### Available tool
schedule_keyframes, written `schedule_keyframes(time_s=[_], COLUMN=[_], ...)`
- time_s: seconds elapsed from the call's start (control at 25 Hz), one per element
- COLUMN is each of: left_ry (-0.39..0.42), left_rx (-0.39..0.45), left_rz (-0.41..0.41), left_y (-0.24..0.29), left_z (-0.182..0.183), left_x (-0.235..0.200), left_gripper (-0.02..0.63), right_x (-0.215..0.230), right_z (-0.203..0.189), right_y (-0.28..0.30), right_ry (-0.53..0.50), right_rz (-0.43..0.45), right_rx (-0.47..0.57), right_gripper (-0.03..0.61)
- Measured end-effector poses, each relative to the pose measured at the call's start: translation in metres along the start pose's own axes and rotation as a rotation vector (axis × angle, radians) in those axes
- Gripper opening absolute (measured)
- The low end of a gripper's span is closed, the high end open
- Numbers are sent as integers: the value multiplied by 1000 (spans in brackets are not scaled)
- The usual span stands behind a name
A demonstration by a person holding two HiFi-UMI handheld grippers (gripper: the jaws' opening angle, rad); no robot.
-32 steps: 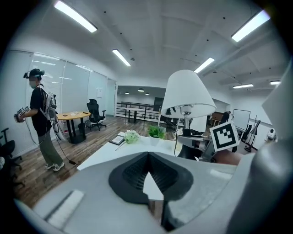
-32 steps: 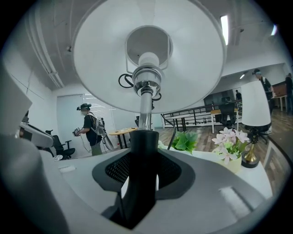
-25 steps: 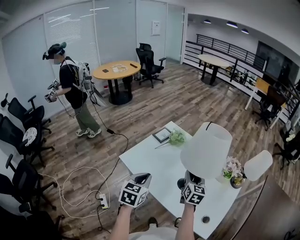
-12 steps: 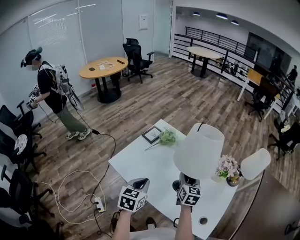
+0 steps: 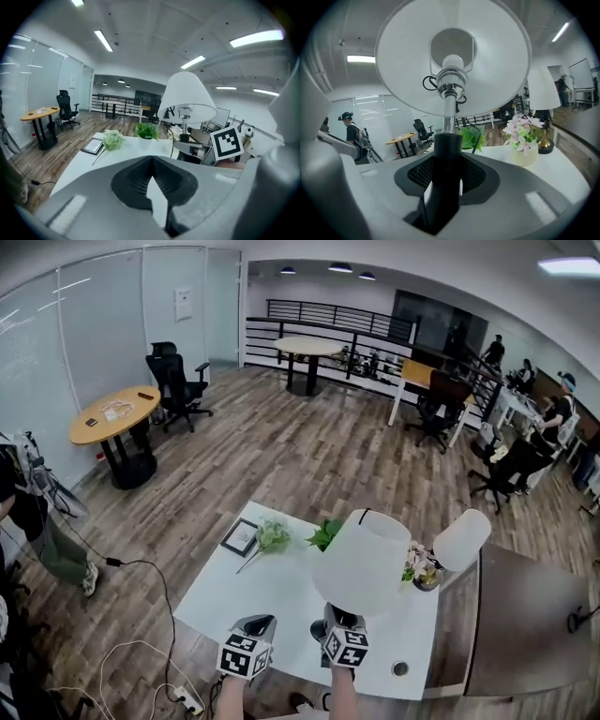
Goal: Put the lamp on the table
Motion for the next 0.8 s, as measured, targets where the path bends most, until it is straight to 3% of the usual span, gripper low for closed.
schedule_keyframes(time_s=[0.44,0.8], left_ry=[89,224], left_rx=[8,-20], left_rz=[-271,-495], left_y=[26,38], left_z=[-5,-13], left_x=[0,26], left_gripper=[0,0], right_x=[-7,-5], right_z=[-23,-63], right_y=[-47,-94], right_ry=[82,166], right_rz=[-233,-418], right_rx=[148,221], right_gripper=[170,170])
Point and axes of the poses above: the fingertips, and each gripper's own axes: y forward along the fingers, x to its right, z out of its top, the point moved 7 cm from there along -y, backward along the fingers, and after that the axes turned 12 degrees about y, right-handed, at the moved point
